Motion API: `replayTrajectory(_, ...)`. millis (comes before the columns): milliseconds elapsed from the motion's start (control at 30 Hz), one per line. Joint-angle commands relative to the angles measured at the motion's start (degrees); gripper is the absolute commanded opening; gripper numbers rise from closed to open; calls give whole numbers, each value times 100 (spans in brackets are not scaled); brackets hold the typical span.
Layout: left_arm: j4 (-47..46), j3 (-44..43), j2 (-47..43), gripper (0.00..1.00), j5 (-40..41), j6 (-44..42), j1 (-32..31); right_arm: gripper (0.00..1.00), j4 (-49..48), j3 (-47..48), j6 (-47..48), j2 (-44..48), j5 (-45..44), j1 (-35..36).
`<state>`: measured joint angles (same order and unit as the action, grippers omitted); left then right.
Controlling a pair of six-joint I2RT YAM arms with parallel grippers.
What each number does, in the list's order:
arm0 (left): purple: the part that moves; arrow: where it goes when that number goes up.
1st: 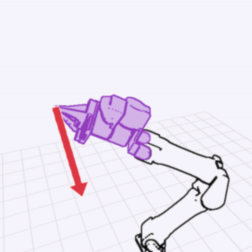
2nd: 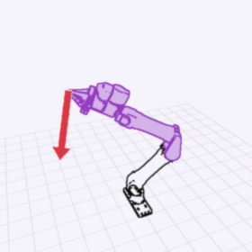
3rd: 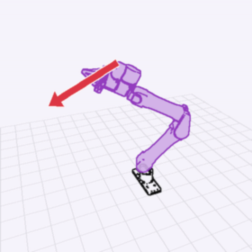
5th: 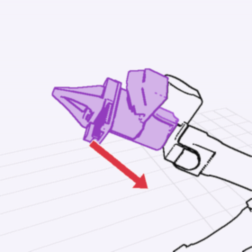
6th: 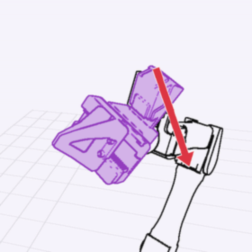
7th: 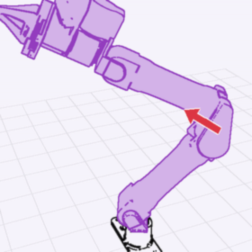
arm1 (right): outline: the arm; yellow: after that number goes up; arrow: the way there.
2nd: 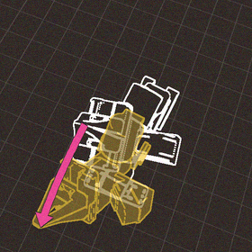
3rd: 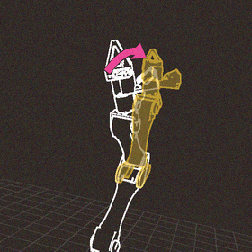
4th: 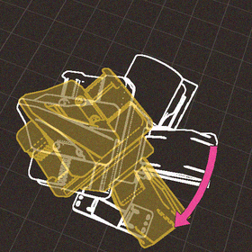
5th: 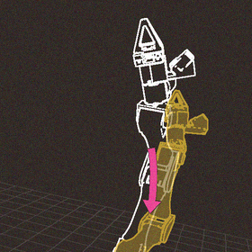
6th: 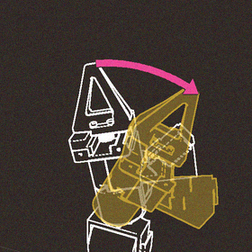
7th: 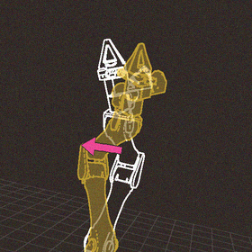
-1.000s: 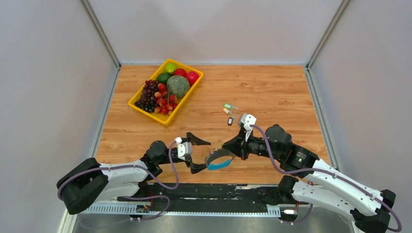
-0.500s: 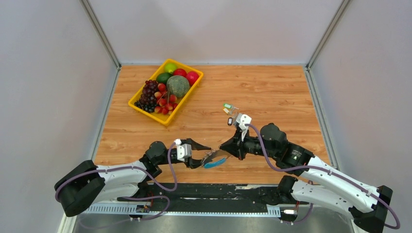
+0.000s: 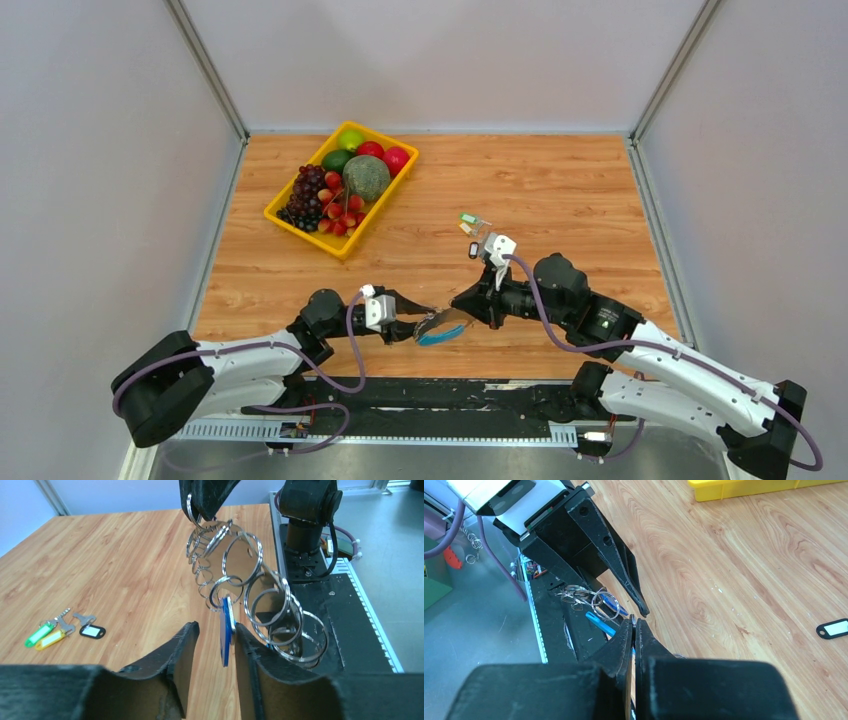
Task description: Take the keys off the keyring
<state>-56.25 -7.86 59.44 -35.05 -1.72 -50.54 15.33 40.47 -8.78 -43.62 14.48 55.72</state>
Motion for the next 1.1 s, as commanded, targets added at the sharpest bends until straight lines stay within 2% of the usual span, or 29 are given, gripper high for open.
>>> replayTrajectory(0, 71, -236, -96, 34, -110, -48, -24, 0, -478, 23, -98, -3, 29, 10)
replayTrajectory(167, 495, -373, -118, 9, 180, -112, -26, 0, -479, -40, -129, 80, -30, 9)
replayTrajectory(267, 811, -459, -206, 0, 519, -194, -20, 0, -470, -158, -210, 212, -101, 6)
replayTrajectory(333, 1023, -462, -302, 0, 828, -277, -21, 12, -459, -297, -337, 290, -185, 8)
replayTrajectory(400, 1215, -473, -420, 0, 1088, -377, -24, 38, -460, -438, -456, 336, -247, 3)
replayTrajectory(433, 1361, -481, -483, 0, 1242, -431, -25, 47, -461, -484, -504, 342, -260, 12)
replayTrajectory(500, 1605, -535, -553, 0, 1468, -531, -32, 54, -460, -560, -559, 334, -257, 2)
replayTrajectory(767, 2417, -908, -625, 0, 1841, -556, -200, 57, -468, -382, -380, 263, -322, 9)
replayTrajectory(900, 3468, -1482, -602, 0, 1910, -389, -245, 57, -592, -364, -383, 302, -527, 10)
replayTrajectory(1067, 4593, -2075, -705, 0, 2126, -132, -252, 56, -1249, -729, -429, 489, -542, 11)
